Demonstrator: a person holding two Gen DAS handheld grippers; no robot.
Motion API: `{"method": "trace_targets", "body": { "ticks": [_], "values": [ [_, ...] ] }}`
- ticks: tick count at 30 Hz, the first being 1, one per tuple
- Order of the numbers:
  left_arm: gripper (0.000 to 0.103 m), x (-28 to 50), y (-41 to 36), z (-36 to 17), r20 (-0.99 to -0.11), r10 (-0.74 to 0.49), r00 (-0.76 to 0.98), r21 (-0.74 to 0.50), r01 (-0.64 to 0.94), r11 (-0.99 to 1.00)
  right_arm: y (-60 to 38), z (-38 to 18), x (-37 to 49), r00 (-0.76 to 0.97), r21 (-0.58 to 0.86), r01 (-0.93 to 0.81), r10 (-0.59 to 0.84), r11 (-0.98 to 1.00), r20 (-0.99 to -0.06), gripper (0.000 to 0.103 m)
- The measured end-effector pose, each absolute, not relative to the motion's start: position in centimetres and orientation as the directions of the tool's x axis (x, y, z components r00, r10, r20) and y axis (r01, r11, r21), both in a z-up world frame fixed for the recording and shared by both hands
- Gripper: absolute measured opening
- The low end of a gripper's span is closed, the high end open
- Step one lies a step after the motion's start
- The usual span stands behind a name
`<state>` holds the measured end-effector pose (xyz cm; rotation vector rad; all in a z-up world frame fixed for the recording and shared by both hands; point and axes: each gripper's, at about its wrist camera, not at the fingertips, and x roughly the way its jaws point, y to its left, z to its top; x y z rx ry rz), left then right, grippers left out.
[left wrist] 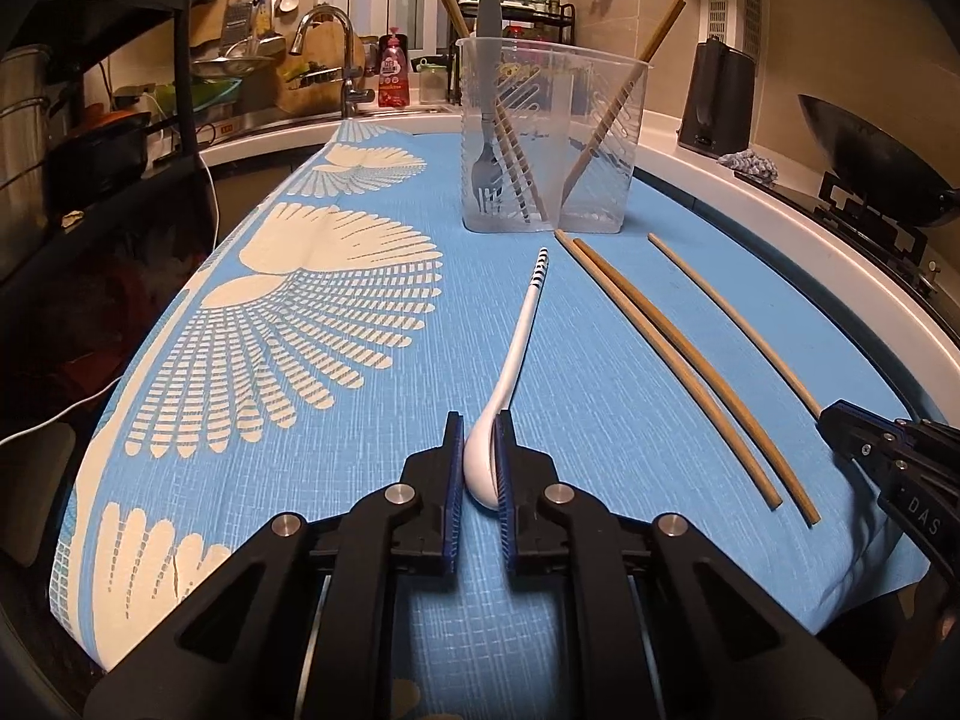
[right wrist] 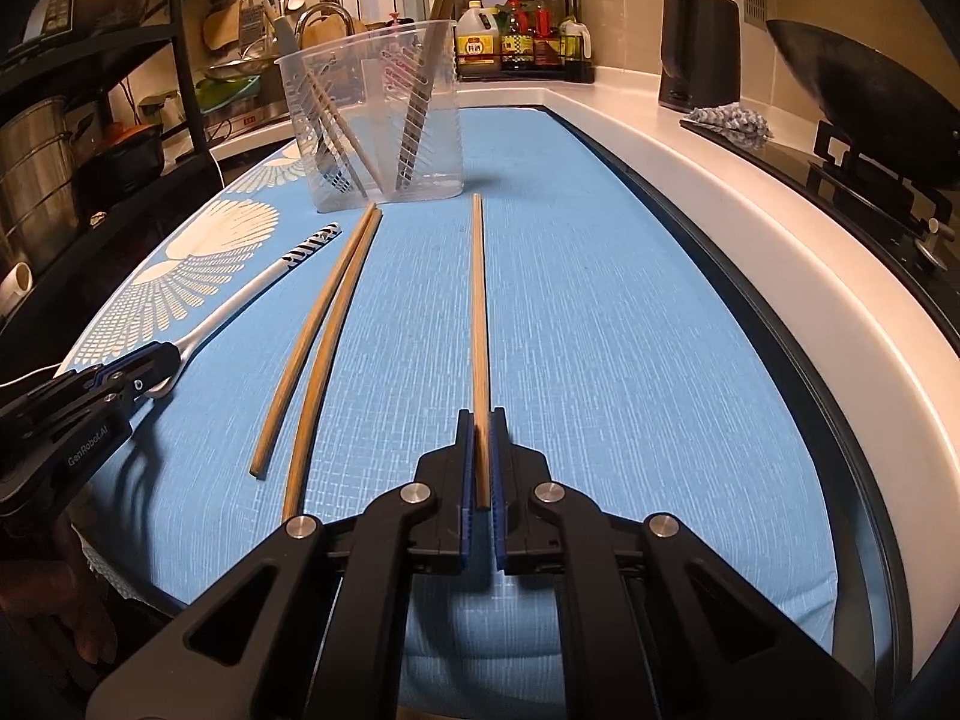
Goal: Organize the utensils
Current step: 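Close left gripper on the white spoon handle while right gripper grasps a chopstick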
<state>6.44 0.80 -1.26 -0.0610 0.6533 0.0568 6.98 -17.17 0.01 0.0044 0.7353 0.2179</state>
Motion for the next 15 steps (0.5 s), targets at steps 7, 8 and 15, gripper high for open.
{"method": "trace_targets", "body": {
  "ticks": [7, 8, 15],
  "values": [
    [0.011, 6.38, 0.92, -1.35, -0.602, 0.028, 0.798, -0.056, -0.077, 0.995, -17.13, -0.1, 6.9, 0.722, 0.09, -0.199, 0.208, 0.976, -0.66, 0.006],
    [0.011, 6.35, 0.98, -1.37, -0.601, 0.025, 0.799, -0.061, -0.077, 0.995, -17.17, -0.1, 6.91, 0.722, 0.092, -0.2, 0.21, 0.976, -0.66, 0.006],
    [0.011, 6.27, 1.15, -1.4, -0.597, 0.015, 0.802, -0.071, -0.071, 0.995, -17.02, -0.15, 6.89, 0.724, 0.091, -0.205, 0.214, 0.974, -0.656, 0.006]
  ]
}}
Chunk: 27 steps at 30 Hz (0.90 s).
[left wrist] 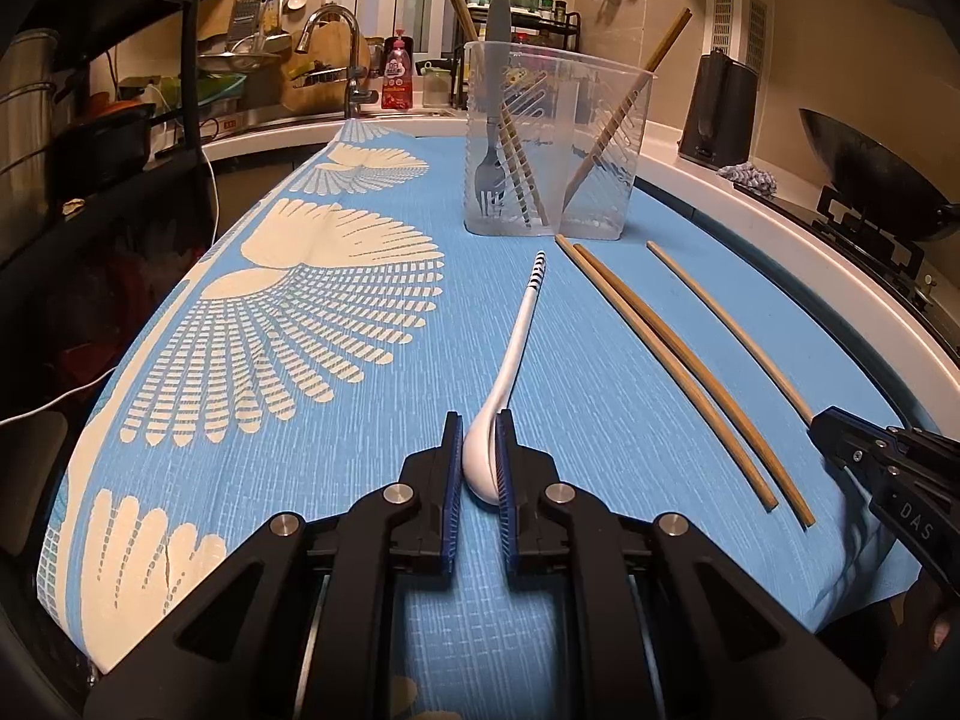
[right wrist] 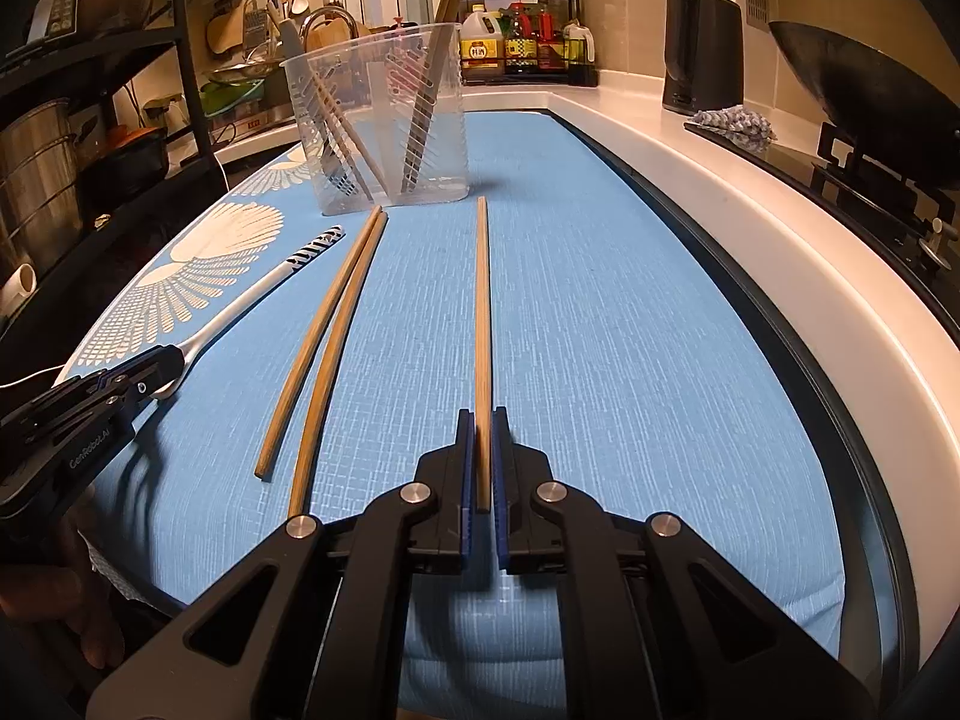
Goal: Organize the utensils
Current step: 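Close left gripper on the white spoon handle while right gripper grasps a chopstick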
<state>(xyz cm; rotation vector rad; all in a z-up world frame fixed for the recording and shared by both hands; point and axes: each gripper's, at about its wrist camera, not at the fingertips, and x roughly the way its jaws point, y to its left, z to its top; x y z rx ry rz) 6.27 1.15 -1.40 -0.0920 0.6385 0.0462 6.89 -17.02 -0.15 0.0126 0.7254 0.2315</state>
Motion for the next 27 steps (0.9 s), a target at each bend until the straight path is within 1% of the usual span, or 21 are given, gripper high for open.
{"method": "trace_targets", "body": {
  "ticks": [2, 17, 27],
  "values": [
    [0.013, 6.2, 1.0, -1.6, -0.6, 0.012, 0.8, -0.064, -0.063, 0.996, -16.9, -0.1, 6.9, 0.725, 0.087, -0.208, 0.213, 0.974, -0.655, 0.006],
    [0.014, 5.5, 0.6, -1.8, -0.584, 0.009, 0.812, -0.058, -0.052, 0.997, -17.2, -0.7, 6.2, 0.767, 0.072, -0.255, 0.247, 0.964, -0.593, 0.006],
    [0.015, 5.1, 0.3, -1.9, -0.571, 0.016, 0.821, -0.049, -0.053, 0.997, -17.1, -0.5, 6.5, 0.757, 0.062, -0.255, 0.24, 0.965, -0.607, 0.005]
  ]
}}
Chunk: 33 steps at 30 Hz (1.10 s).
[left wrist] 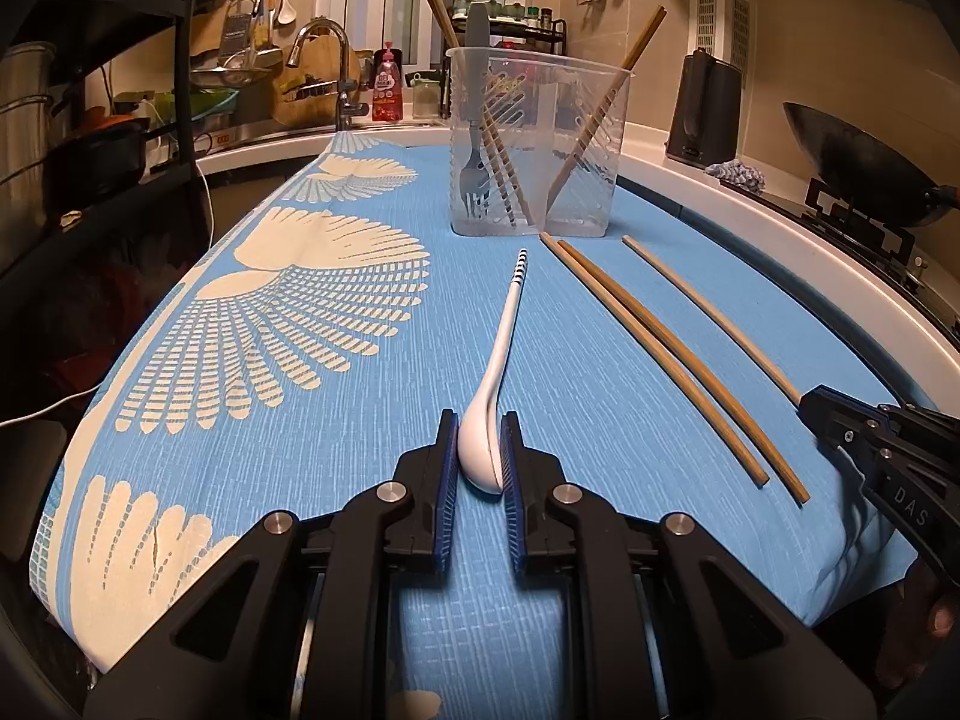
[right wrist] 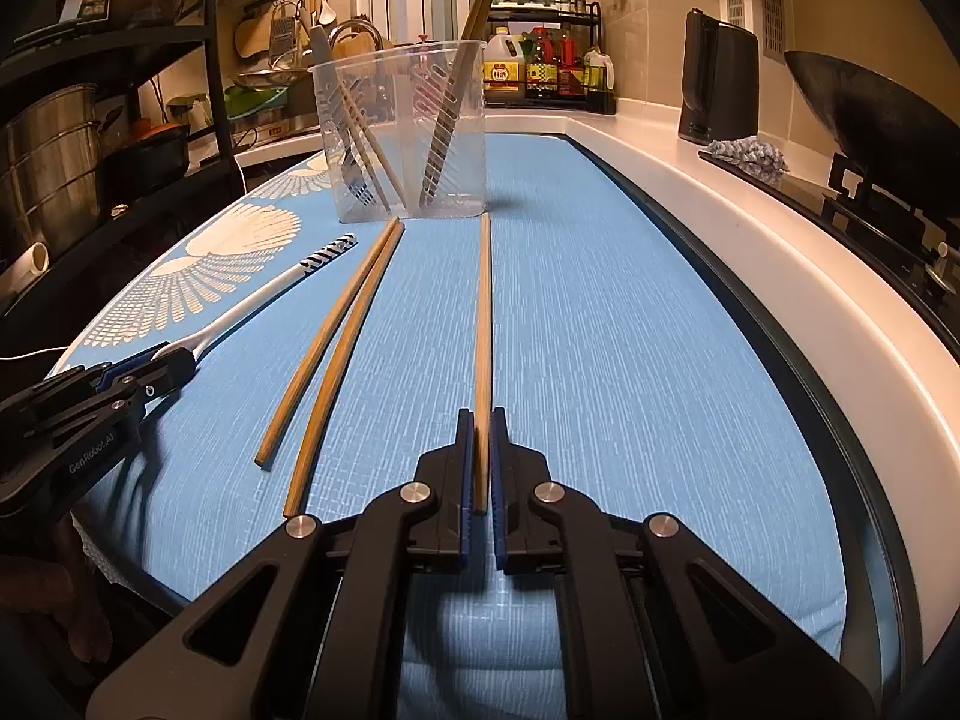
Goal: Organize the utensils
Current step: 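Close left gripper on the white spoon handle while right gripper grasps a chopstick, then lift the spoon and chopstick and carry them over the clear container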
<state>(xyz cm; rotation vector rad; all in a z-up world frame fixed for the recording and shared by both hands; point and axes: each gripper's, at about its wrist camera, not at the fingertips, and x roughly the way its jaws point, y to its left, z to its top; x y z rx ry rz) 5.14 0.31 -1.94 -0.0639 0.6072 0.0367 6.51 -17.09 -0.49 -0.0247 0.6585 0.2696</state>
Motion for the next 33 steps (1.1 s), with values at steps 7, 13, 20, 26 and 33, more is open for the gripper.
{"method": "trace_targets", "body": {
  "ticks": [7, 13, 20, 26, 33],
  "values": [
    [0.015, 4.9, 0.2, -2.0, -0.561, 0.024, 0.828, -0.038, -0.055, 0.998, -17.2, -0.5, 6.4, 0.757, 0.059, -0.258, 0.239, 0.964, -0.608, 0.005],
    [0.014, 4.9, 0.1, -1.9, -0.563, 0.025, 0.826, -0.034, -0.054, 0.998, -17.3, -0.5, 6.6, 0.744, 0.07, -0.262, 0.247, 0.963, -0.621, 0.005],
    [0.011, 4.7, 0.3, -1.4, -0.573, 0.025, 0.819, -0.045, -0.062, 0.997, -17.6, 0.5, 6.4, 0.733, 0.085, -0.263, 0.256, 0.961, -0.631, 0.005],
    [0.011, 4.0, 0.6, 0.5, -0.55, 0.029, 0.835, -0.063, -0.077, 0.995, -18.2, 2.9, 5.3, 0.749, 0.09, -0.269, 0.267, 0.959, -0.606, 0.005],
    [0.011, 3.0, 0.6, 3.4, -0.482, 0.045, 0.875, -0.035, -0.07, 0.997, -18.6, 6.4, 4.0, 0.784, 0.078, -0.294, 0.287, 0.953, -0.55, 0.005]
  ]
}}
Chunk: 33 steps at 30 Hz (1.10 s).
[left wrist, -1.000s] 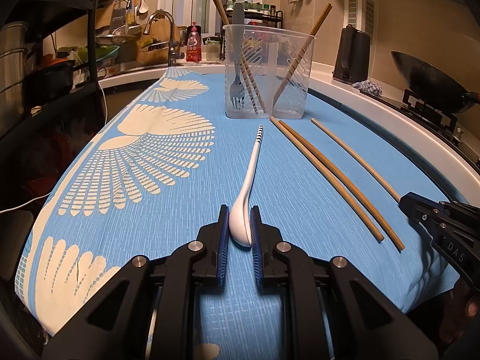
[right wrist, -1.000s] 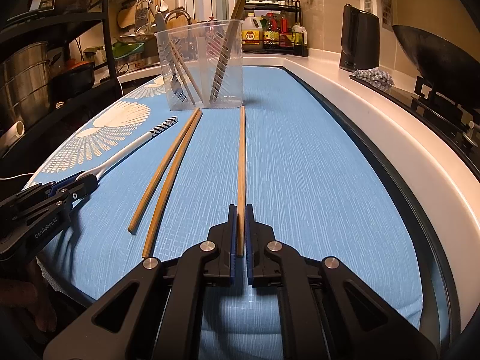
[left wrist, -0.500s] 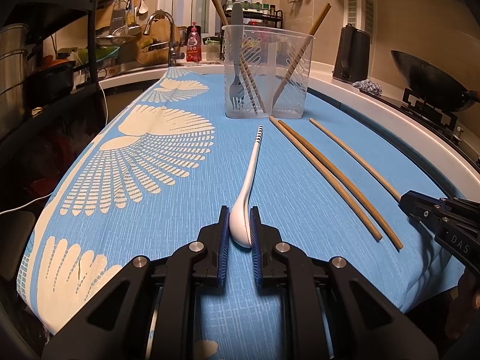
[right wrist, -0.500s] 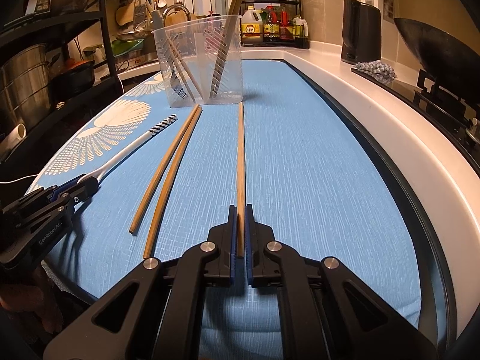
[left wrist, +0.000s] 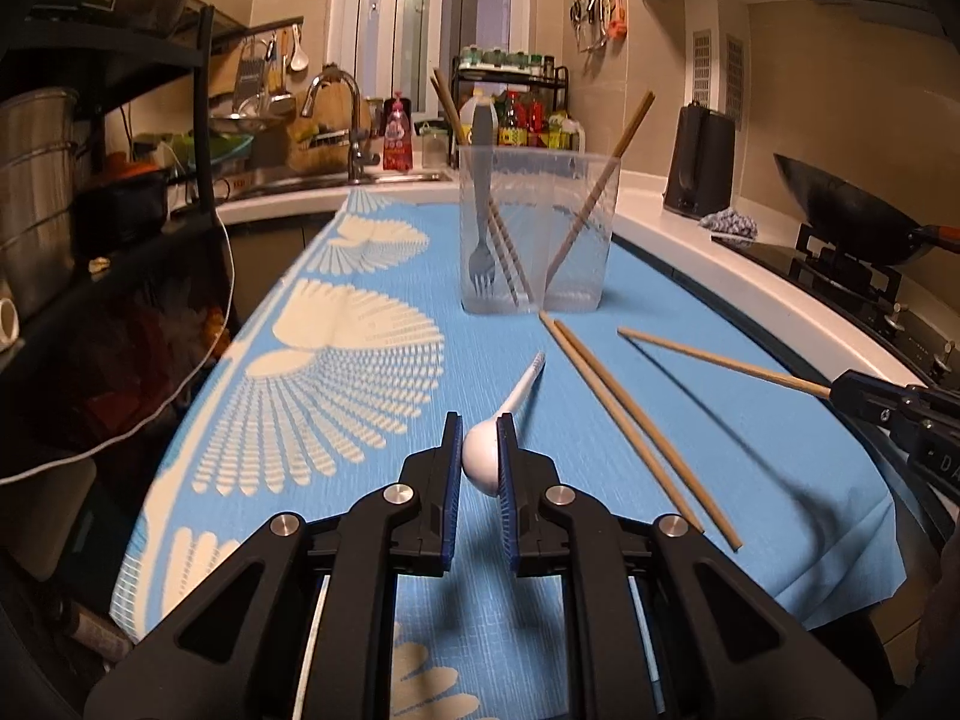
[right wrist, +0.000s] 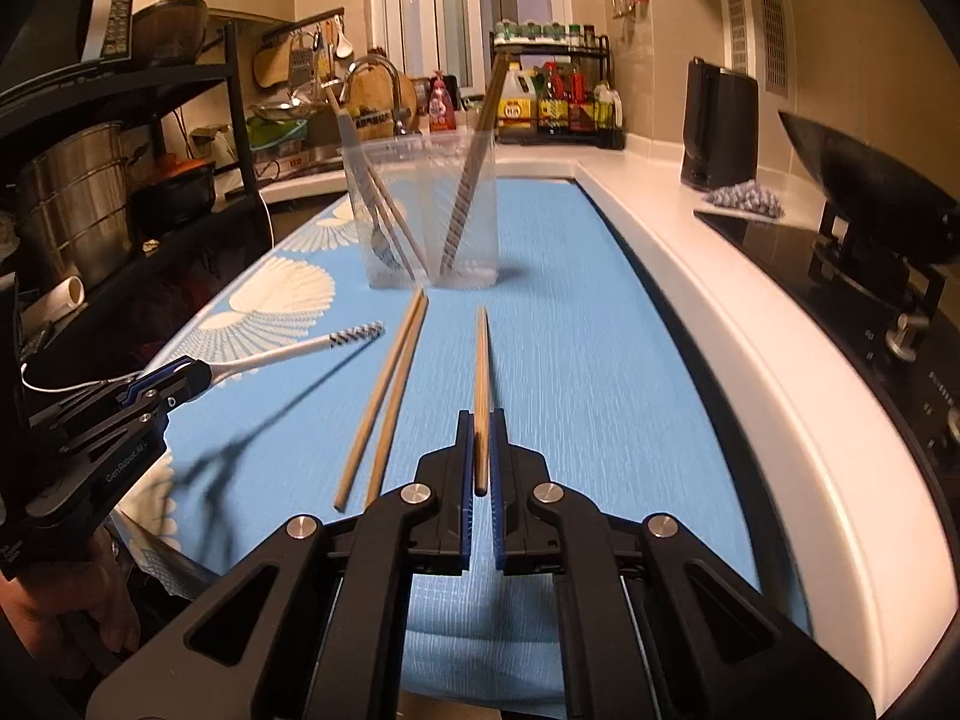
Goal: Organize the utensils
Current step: 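Lift the spoon and chopstick and carry them over the clear container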
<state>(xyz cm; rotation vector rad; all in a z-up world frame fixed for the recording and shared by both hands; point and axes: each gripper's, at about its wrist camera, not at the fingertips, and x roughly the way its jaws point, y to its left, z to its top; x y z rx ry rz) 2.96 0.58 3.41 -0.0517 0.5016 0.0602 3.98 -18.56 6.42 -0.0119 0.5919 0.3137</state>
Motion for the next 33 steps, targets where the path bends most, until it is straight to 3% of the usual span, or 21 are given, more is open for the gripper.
{"method": "trace_targets", "body": {
  "ticks": [19, 33],
  "values": [
    [0.012, 4.7, 2.2, 11.5, -0.314, 0.066, 0.947, -0.013, -0.074, 0.997, -18.1, 14.3, 6.6, 0.844, 0.085, -0.338, 0.342, 0.937, -0.413, 0.005],
    [0.012, 9.6, 3.3, 15.8, -0.399, 0.018, 0.917, -0.031, -0.033, 0.999, -16.6, 18.6, 10.9, 0.83, 0.087, -0.359, 0.36, 0.929, -0.426, 0.005]
  ]
}}
